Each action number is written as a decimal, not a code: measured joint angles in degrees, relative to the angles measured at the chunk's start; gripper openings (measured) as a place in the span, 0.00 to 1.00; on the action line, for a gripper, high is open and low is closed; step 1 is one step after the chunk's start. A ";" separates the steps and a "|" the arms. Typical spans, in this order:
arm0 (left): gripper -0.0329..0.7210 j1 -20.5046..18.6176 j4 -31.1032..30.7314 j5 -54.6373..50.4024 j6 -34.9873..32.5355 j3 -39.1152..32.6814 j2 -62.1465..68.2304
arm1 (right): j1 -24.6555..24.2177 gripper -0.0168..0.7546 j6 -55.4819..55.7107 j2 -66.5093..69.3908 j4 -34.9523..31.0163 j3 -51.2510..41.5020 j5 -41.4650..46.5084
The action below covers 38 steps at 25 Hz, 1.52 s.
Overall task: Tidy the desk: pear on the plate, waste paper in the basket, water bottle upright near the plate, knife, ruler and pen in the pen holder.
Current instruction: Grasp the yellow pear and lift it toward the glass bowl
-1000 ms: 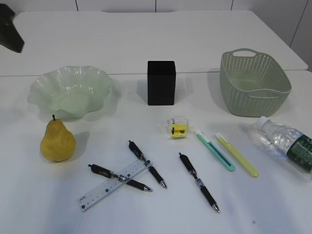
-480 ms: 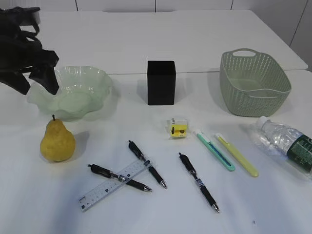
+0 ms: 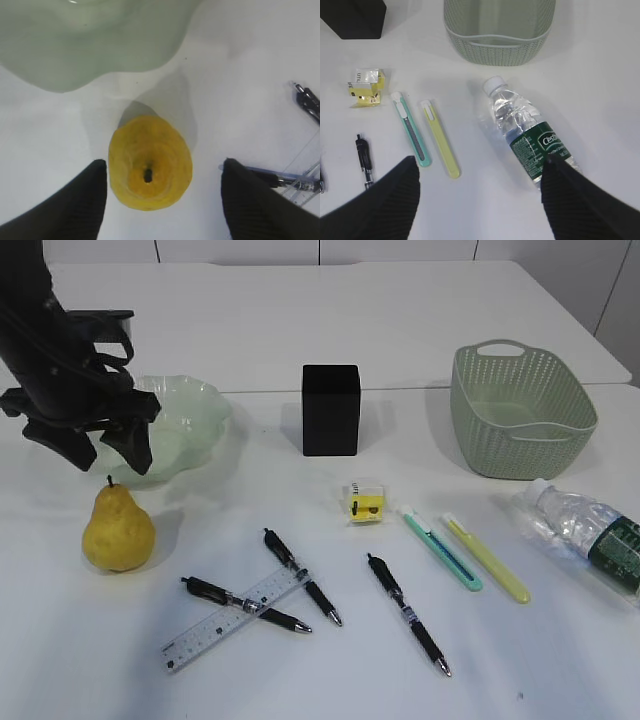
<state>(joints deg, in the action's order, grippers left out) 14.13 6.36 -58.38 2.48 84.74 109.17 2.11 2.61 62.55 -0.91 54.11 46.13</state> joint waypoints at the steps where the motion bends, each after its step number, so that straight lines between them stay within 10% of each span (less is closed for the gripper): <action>1: 0.72 -0.01 0.00 0.02 0.14 0.00 0.36 | 0.00 0.74 0.00 0.00 0.00 0.00 0.00; 38: 0.72 0.02 -1.46 -1.02 0.50 0.00 5.75 | 0.00 0.74 0.00 0.00 -0.10 0.00 -0.12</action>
<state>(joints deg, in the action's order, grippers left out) 14.14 4.90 -59.40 2.98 84.74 114.91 2.11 2.61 62.55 -1.01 54.11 46.01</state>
